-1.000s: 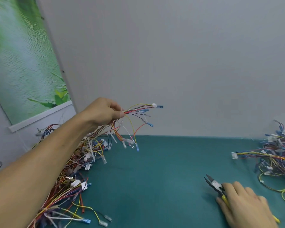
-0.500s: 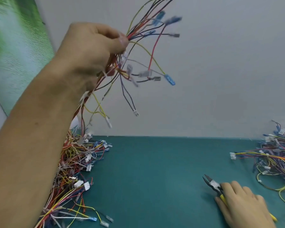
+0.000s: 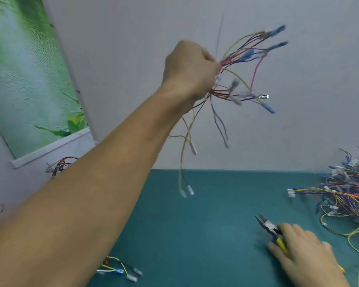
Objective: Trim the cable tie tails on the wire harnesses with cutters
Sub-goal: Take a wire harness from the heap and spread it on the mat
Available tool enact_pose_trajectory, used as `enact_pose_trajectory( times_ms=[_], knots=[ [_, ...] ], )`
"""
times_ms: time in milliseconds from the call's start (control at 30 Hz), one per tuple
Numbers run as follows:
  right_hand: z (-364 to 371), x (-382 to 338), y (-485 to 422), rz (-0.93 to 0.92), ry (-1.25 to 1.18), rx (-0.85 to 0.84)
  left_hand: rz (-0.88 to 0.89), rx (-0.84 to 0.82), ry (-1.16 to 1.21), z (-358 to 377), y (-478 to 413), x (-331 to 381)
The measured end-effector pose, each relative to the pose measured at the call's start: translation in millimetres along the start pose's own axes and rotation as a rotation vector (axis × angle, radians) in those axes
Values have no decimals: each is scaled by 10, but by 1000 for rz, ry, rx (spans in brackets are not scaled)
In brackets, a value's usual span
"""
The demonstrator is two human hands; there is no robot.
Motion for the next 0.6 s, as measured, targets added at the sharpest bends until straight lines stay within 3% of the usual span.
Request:
enact_pose_trajectory(
  times_ms=[133,200,267,400,600],
  knots=[
    [-354,352,-19,209,-862,210,-25,-105,-95,624,362,-175],
    [-408,435,-29,277,-1365,232,-86,-197,-87,978,673,-446],
    [-486,401,-59,271,-1690,214,-133,-284,-55,1287,1007,-641],
    [-571,422,-70,283,-1627,203,-159,-396,17,1748,1561,-752],
    [-307,359,-107,357,-1686,31,-73,-397,40,1990,2012,-550]
  ],
)
Point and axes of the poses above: each hand's wrist, its own y-axis away from the middle knuckle, its own z-axis out of the palm, x = y × z, the point moved 10 cm from there along -y, towards the middle knuckle, and after that the axes turned 1 degree about -y, right-handed, at the moved point
